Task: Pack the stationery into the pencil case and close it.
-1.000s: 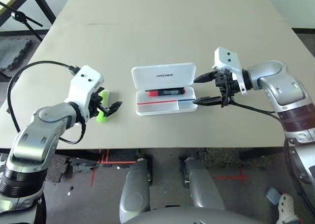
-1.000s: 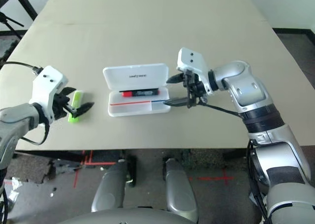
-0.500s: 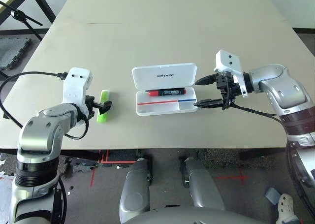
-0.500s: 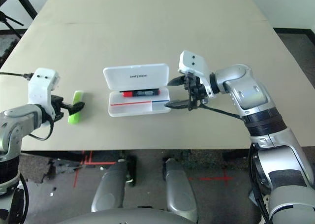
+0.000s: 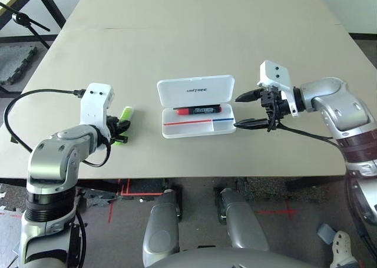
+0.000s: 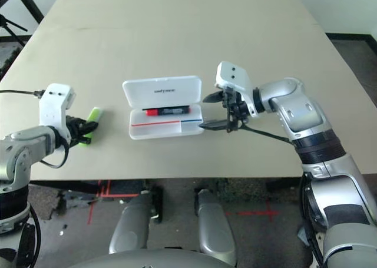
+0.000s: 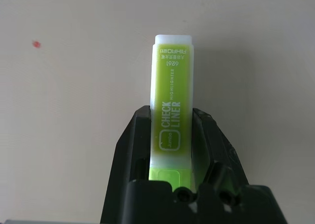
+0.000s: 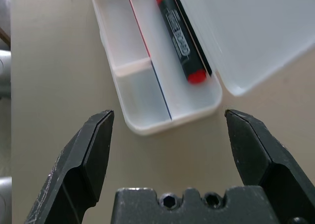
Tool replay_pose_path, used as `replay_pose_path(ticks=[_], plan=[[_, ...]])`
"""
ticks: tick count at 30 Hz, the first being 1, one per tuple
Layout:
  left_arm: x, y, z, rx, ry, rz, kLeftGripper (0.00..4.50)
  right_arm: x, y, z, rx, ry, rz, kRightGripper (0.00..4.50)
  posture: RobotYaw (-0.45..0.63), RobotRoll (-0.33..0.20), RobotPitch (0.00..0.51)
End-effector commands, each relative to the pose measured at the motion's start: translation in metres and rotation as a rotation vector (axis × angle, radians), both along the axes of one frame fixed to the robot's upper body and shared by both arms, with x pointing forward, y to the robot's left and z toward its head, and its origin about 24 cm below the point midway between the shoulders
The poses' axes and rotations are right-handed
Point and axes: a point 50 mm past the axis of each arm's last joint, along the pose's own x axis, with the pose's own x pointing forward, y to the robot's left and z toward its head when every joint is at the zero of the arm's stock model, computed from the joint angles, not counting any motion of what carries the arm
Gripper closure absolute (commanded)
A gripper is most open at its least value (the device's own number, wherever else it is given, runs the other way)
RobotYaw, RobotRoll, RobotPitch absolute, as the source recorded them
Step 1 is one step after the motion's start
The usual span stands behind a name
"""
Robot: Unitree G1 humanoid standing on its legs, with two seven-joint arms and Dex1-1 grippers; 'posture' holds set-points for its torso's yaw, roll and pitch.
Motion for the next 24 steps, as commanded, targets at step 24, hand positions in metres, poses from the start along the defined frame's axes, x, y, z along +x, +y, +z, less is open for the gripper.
replay_pose_path(ticks=[24], plan=[[-0.018,-0.099,0.048,0.135,-0.094,-0.993,3.43,-0.003,-0.019,-0.002,-0.021,-0.029,-0.073,0.0,0.03,0.0,0.225]])
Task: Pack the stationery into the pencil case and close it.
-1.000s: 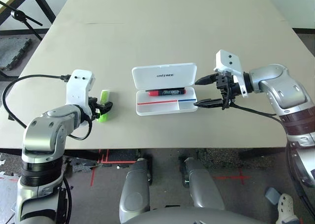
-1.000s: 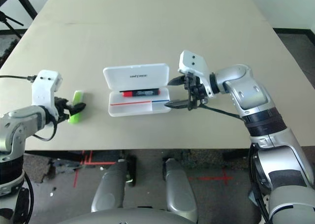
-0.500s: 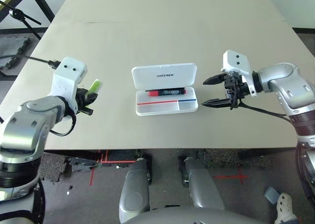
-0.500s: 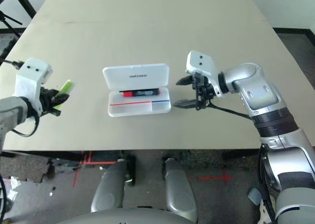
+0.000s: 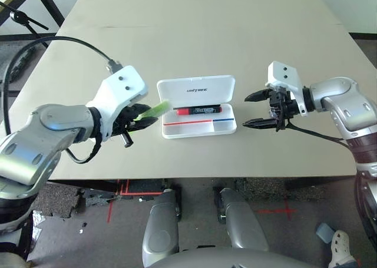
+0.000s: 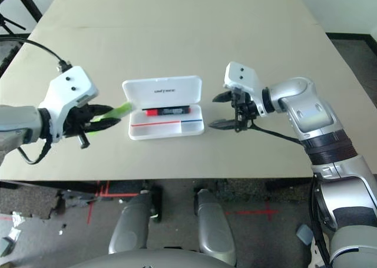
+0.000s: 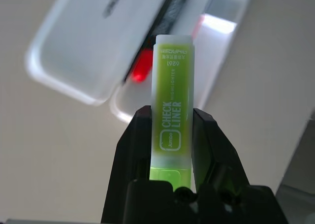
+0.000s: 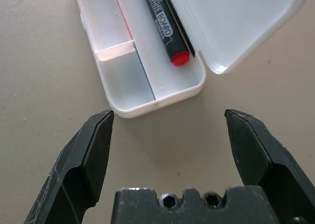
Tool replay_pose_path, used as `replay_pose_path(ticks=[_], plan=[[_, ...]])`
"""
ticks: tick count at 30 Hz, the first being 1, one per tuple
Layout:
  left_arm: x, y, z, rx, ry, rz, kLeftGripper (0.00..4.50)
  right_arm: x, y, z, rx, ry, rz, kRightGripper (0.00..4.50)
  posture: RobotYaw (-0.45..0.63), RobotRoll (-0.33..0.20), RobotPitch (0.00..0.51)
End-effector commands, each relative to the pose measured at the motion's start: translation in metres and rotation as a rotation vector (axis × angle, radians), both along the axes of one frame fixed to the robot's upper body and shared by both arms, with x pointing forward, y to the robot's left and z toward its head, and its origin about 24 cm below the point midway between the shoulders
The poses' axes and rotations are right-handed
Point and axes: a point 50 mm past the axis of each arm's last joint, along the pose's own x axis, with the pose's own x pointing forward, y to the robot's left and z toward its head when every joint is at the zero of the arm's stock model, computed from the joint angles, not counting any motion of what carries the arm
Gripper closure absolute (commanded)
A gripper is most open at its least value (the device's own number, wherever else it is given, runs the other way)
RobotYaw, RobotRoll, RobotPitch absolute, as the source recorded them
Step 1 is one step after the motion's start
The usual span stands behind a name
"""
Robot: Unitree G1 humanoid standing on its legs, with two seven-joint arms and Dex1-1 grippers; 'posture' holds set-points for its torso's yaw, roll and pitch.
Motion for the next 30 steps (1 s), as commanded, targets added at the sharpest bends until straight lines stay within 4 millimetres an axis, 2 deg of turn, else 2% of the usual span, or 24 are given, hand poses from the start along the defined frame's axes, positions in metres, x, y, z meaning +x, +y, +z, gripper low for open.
replay_pose_path(ticks=[1,5,13,20,30], plan=[[0.002,-0.017,-0.005,0.008,0.001,-0.109,3.43,-0.003,-0.004,0.0,-0.005,-0.004,-0.014,0.0,0.03,0.0,0.225],[0.01,-0.033,-0.018,0.054,0.002,-0.215,3.43,-0.004,-0.005,-0.001,-0.005,-0.006,-0.025,0.0,0.02,0.0,0.225],[0.03,-0.053,-0.037,0.103,0.014,-0.301,3.43,-0.01,-0.007,-0.002,-0.002,-0.011,-0.054,0.0,-0.02,0.0,0.226],[0.039,-0.061,-0.041,0.119,0.017,-0.331,3.43,-0.013,-0.007,-0.005,0.002,-0.012,-0.068,0.0,-0.04,0.0,0.227],[0.044,-0.056,-0.04,0.147,0.006,-0.323,3.43,-0.014,-0.006,-0.006,0.003,-0.015,-0.078,0.0,-0.05,0.0,0.226]])
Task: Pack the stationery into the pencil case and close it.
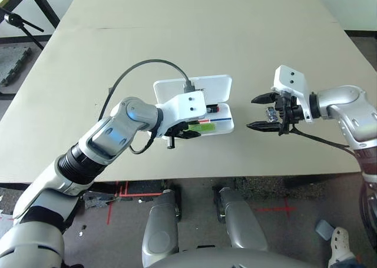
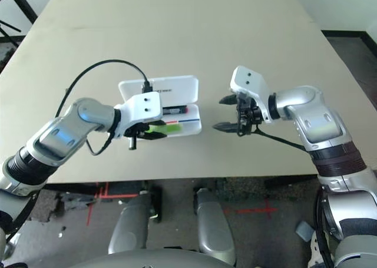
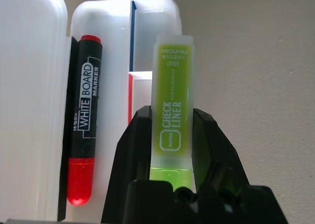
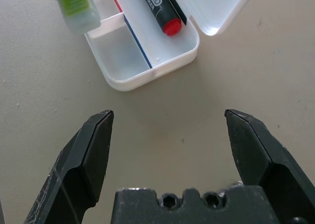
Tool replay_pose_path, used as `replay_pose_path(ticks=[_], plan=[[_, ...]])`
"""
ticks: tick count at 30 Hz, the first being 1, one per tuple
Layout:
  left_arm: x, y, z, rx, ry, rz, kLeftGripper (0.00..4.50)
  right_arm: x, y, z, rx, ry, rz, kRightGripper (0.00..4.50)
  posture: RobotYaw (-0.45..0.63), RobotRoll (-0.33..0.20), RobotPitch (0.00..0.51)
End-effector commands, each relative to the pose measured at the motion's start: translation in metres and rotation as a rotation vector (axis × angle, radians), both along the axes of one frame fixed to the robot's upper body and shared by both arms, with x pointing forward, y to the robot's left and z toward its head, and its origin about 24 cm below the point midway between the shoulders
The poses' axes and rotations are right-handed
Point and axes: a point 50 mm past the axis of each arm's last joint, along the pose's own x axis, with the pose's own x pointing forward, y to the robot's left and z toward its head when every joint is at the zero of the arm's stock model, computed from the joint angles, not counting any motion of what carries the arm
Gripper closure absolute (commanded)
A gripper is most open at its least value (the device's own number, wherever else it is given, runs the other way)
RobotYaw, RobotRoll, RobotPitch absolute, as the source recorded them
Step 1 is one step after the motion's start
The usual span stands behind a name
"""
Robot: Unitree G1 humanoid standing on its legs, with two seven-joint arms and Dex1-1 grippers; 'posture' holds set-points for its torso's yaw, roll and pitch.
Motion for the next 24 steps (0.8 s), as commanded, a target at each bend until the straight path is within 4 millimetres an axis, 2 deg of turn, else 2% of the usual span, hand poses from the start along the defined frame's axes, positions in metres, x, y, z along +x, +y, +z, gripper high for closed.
replay_pose_path(ticks=[1,17,24], plan=[[0.002,0.002,0.003,0.019,-0.015,-0.004,3.43,-0.003,-0.001,0.001,0.007,-0.001,-0.002,0.0,-0.04,0.0,0.226],[0.0,0.012,0.008,0.034,-0.021,0.022,3.43,0.0,0.001,0.0,0.006,-0.006,0.004,0.0,-0.03,0.0,0.226],[-0.003,0.017,0.008,0.047,-0.011,0.028,0.73,0.001,0.001,-0.001,0.006,-0.007,0.003,0.0,-0.02,0.0,0.226]])
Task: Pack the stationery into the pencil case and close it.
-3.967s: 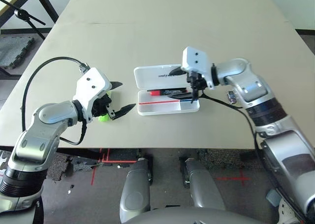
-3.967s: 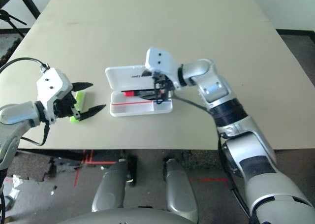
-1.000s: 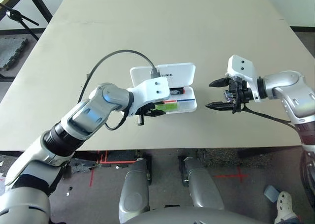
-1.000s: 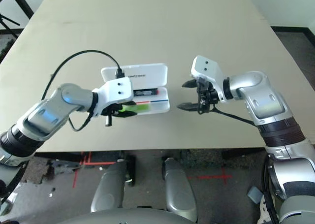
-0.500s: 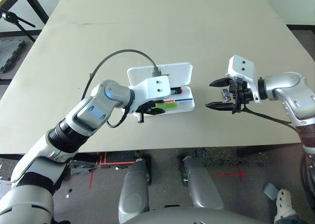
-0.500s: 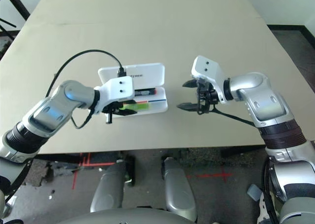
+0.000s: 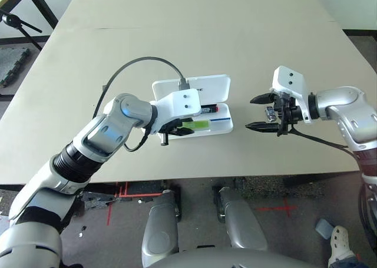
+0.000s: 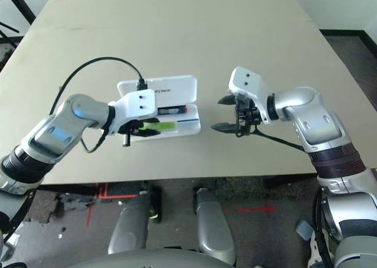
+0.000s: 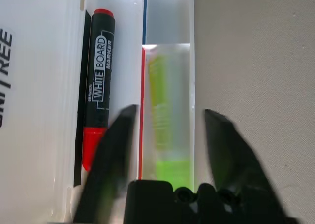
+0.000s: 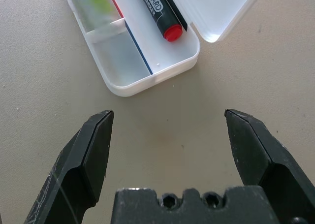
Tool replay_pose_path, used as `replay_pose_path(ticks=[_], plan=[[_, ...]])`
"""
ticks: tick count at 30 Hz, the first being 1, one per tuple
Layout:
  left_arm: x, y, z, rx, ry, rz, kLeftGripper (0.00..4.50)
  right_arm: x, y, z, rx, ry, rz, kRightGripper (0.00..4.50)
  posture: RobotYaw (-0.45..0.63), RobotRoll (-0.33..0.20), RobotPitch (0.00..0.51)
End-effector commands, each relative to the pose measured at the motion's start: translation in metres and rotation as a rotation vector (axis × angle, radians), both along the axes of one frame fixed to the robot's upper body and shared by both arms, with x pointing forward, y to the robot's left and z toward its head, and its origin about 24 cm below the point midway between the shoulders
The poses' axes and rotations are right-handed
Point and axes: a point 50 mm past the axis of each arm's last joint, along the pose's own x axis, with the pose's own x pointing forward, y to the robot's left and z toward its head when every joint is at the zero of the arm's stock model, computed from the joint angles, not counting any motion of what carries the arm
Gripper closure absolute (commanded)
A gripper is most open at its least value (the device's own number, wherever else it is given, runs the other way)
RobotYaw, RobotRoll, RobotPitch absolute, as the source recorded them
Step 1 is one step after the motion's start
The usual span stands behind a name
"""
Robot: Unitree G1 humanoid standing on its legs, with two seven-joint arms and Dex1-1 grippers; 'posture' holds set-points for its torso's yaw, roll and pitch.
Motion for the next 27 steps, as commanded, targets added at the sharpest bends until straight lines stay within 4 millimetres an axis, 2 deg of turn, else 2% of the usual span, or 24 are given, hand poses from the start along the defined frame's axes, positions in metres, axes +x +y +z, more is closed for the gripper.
replay_pose_path(ticks=[1,2,7,14,20,21,24,27], plan=[[-0.003,0.002,0.0,0.012,-0.002,-0.003,0.34,0.001,-0.001,-0.001,0.004,-0.001,-0.001,0.0,-0.02,0.0,0.226],[-0.003,0.003,0.001,0.01,-0.007,0.0,0.05,0.001,-0.001,-0.001,0.004,-0.002,-0.001,0.0,-0.02,0.0,0.224],[-0.004,0.004,0.011,-0.029,-0.038,0.008,0.05,0.001,-0.004,0.0,0.009,-0.003,-0.016,0.0,-0.02,0.0,0.221],[-0.013,0.027,0.034,-0.158,-0.097,-0.005,0.05,-0.005,-0.015,0.007,0.072,0.005,-0.154,0.0,-0.03,0.0,0.218],[-0.017,0.051,0.051,-0.245,-0.14,0.061,0.05,-0.003,-0.007,0.031,0.246,-0.035,-0.46,0.0,-0.04,0.0,0.218],[-0.017,0.052,0.052,-0.255,-0.143,0.065,0.05,-0.002,-0.006,0.033,0.259,-0.039,-0.515,0.0,-0.09,0.0,0.224],[-0.017,0.055,0.056,-0.295,-0.146,0.071,0.05,0.0,-0.001,0.032,0.279,-0.042,-0.721,0.0,-0.1,0.0,0.223],[-0.014,0.055,0.056,-0.308,-0.15,0.077,0.05,-0.004,0.011,0.028,0.307,-0.008,-0.804,0.0,-0.11,0.0,0.221]])
